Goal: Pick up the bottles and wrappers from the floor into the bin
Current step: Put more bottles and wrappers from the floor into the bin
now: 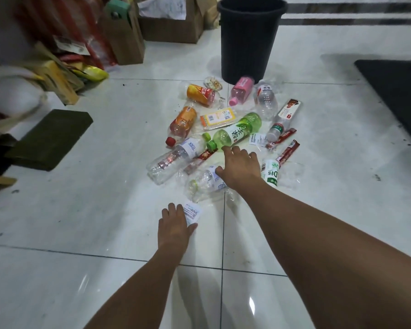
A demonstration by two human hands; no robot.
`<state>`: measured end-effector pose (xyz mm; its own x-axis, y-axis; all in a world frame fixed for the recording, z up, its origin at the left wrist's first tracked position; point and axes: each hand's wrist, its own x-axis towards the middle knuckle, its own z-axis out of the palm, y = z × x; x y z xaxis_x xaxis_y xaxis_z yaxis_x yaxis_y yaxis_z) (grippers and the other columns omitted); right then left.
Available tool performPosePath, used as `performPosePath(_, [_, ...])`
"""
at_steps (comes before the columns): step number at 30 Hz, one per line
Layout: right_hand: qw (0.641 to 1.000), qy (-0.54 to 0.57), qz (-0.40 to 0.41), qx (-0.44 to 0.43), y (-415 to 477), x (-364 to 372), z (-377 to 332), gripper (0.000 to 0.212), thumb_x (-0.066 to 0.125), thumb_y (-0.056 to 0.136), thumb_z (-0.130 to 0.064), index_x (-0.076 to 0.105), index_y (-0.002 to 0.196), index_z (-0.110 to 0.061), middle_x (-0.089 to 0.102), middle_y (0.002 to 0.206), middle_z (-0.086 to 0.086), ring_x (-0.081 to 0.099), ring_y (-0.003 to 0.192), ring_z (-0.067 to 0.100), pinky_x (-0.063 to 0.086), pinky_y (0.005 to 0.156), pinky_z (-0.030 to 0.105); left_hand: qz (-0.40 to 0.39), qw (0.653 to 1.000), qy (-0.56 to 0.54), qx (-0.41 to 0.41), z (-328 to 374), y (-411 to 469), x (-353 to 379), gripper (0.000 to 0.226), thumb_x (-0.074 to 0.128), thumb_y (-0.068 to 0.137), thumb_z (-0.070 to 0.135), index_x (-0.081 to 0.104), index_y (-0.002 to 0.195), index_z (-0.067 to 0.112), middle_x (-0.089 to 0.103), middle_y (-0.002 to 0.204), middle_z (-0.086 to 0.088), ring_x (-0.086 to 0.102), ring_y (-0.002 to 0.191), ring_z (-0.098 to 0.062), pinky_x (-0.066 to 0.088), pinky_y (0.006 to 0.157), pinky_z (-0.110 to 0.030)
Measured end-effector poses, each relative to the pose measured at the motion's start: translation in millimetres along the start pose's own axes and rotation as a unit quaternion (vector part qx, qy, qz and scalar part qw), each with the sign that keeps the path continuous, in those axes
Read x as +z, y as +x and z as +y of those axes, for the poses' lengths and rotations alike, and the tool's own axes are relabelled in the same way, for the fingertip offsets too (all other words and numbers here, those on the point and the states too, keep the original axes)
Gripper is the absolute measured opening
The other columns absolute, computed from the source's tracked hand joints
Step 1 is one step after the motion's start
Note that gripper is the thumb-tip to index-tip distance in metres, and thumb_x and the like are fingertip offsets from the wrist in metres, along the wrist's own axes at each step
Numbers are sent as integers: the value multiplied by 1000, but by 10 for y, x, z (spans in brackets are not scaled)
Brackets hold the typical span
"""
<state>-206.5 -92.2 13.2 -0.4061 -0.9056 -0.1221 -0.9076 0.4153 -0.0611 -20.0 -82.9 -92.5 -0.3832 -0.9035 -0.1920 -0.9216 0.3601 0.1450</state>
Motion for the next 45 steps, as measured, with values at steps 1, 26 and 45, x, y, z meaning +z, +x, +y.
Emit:
performPosePath(1, [1000,-2,4,-1,0,12,-5,59,43,95,-43,29,146,-16,40,144,9,42,129,28,27,108,42,-11,1000,-1,-5,2,33,-14,60,52,90,49,36,135,13,39,129,-6,39,119,-23,39,91,-32])
performPosePath(26, [993,-45,-30,-101,38,289,-21,63,62,87,-12,35,142,-21,43,139,5,40,130,24,30,106,37,52,990,-103,77,-212,697,-1317,18,46,92,14,44,110,15,61,104,-10,56,81,-30,52,70,-37])
performPosePath(45, [989,-63,-34,-129,568,591,-43,84,62,81,2,16,150,-12,39,144,7,32,137,28,11,119,42,89,979,-176,46,-47,1372,-1246,18,49,92,22,47,110,20,61,95,-5,59,80,-31,47,70,-36])
